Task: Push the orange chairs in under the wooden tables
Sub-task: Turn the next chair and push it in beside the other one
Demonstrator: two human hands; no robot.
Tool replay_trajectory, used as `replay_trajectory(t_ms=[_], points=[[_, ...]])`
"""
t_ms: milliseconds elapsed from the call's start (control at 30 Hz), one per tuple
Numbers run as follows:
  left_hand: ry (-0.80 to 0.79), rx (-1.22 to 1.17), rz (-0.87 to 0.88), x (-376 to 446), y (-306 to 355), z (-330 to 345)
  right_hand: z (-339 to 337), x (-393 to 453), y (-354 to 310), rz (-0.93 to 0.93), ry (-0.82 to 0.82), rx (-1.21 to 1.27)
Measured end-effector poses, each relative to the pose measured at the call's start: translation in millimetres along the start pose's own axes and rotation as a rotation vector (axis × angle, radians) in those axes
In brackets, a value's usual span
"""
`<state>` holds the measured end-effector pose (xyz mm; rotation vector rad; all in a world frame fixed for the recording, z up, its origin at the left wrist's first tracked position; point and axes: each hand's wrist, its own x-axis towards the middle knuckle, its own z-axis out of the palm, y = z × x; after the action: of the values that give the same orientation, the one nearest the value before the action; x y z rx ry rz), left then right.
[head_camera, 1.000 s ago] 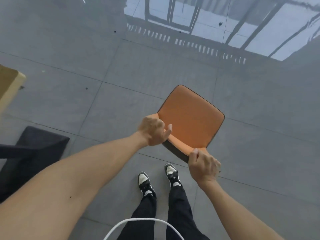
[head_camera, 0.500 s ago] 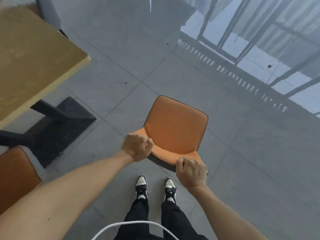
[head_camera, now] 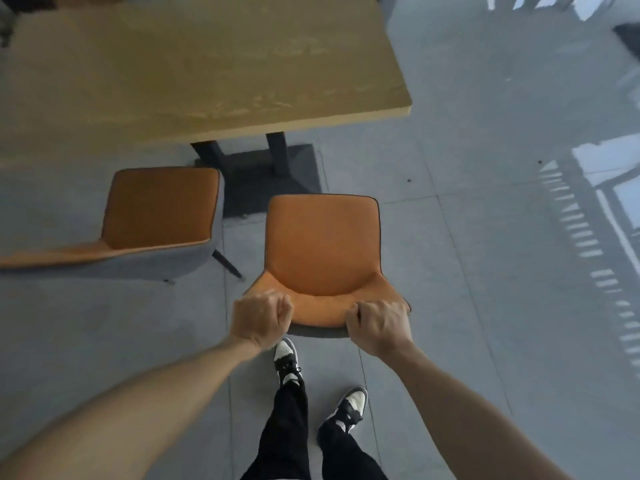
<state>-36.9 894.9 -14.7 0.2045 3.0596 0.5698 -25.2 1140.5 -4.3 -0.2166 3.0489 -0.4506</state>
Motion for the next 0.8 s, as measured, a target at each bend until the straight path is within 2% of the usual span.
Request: replay_trajectory(t_ms=[167,367,533,667,800], points=[[0.030,0.001,-0.065,22.4,-3.3,-4.6,-1.7,49.0,2.2,-0.122,0.065,-0.014],[0.034,0.001,-0.030,63.8,-22.7,-14.5,10.2,91.5,-1.3,-0.117,0.073,0.002],[-0.037,0.005,-0.118,130.2,-38.8,-23.3,10.8,160.2,-6.1,-0.060,0.087,-0.006],[-0.002,-0.026,-0.070,166.5,-46.6,-25.4,9.0,198.4,1.7,-0.078,0.112,-0.019],[-0.019,-0.027,-0.023,164.1,-48.3,-17.7,2.3,195.4,1.7,-0.119,0.120,-0.014]])
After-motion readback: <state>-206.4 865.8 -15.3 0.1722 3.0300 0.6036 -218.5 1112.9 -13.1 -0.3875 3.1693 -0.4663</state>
